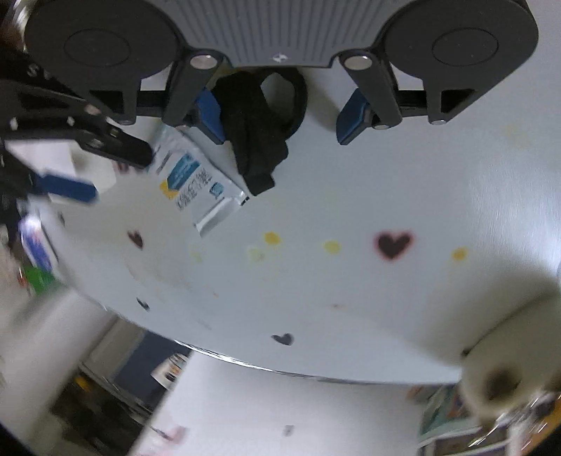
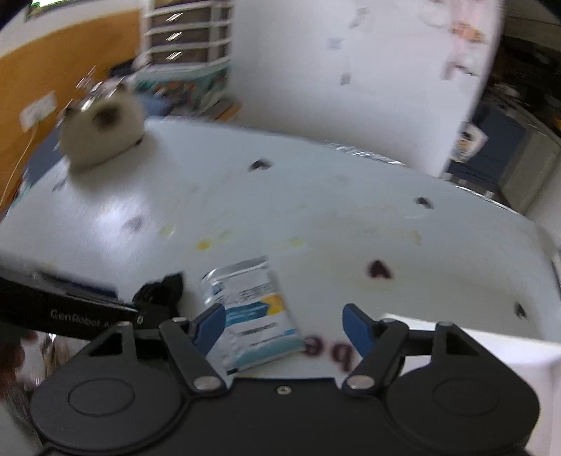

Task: Organize soft objects
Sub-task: 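Grasp the black fabric strap with the left tool while the right tool grasps the sachet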

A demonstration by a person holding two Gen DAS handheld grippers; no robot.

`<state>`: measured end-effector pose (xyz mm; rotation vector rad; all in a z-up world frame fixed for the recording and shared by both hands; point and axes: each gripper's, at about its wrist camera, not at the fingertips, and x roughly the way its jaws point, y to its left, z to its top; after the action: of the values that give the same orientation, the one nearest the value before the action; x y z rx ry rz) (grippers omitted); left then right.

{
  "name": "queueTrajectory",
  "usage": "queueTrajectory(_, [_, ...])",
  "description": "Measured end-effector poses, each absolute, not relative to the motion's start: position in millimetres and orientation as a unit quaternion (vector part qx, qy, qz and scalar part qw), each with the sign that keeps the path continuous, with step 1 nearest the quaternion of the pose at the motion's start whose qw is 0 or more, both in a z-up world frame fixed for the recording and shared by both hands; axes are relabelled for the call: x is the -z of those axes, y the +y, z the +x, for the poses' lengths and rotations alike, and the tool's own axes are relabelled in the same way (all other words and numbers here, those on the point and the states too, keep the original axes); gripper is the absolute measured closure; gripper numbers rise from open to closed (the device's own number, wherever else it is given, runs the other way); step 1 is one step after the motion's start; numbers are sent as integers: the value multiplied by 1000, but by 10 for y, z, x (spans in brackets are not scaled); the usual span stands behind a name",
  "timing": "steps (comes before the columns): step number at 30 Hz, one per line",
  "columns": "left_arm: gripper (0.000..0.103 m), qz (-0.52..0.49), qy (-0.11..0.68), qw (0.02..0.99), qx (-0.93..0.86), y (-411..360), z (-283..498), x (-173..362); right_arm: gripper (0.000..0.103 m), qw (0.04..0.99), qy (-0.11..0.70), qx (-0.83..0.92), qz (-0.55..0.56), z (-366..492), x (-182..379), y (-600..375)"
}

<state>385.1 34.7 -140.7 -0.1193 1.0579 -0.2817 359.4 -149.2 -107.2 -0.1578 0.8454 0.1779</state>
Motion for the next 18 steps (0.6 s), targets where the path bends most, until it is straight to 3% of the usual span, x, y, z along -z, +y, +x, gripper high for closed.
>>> queueTrajectory(6, [72,-80,521,831,178,438,3847,1415,23,888,424,-135,-119,3771,1215,-1370])
queueTrajectory(13, [84,-79,523,828,185,518,3745,1348,22,867,452,-167,-127,3936,1334,-1408])
queueTrajectory(15, [92,-84,521,831,178,563,3731,1332,21,861,459,-180,-122,3960,1363,-1393])
queueTrajectory(18, [93,-98,517,834,165,647,3726,1316,19,856,466,-191,-120,3977,1402,-1351])
